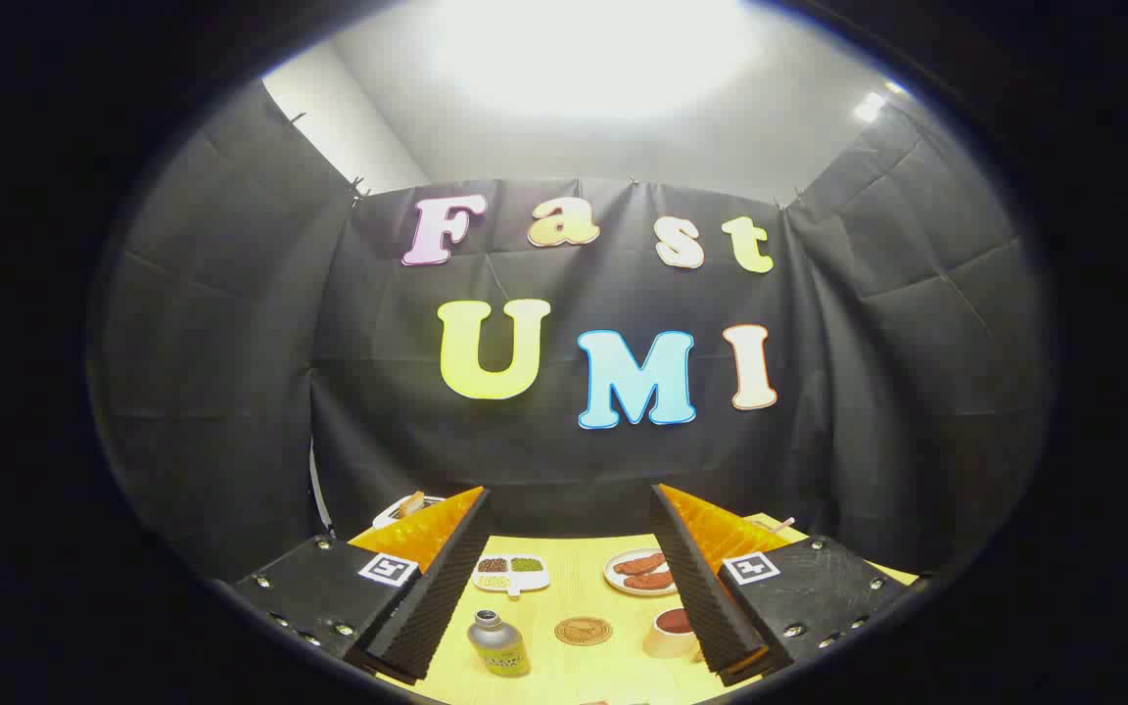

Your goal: Take the bottle from table, then pour the juice into the cup, finally place the bottle on the coaster

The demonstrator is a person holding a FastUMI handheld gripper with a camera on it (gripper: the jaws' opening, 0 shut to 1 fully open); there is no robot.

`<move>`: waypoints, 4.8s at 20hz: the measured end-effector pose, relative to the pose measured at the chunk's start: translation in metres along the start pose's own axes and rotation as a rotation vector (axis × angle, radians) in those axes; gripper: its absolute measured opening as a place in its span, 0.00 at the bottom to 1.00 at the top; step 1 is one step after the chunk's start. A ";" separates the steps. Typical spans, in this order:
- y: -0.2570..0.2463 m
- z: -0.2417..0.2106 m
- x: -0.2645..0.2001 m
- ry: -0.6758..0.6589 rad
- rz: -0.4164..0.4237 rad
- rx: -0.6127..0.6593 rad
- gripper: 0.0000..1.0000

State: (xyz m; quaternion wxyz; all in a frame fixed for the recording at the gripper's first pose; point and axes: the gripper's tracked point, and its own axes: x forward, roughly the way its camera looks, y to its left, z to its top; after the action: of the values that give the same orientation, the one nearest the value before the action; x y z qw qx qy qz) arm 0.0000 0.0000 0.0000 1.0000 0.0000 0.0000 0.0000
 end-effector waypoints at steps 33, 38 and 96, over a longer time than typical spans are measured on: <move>0.058 -0.158 0.046 0.050 -0.007 -0.037 0.98; 0.084 -0.197 0.062 0.049 0.057 -0.031 0.98; -0.022 -0.243 0.118 0.080 -0.027 0.981 0.79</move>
State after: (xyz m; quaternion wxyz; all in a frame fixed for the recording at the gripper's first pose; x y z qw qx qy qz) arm 0.1180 -0.0218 -0.2433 0.8813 0.4708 0.0386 -0.0128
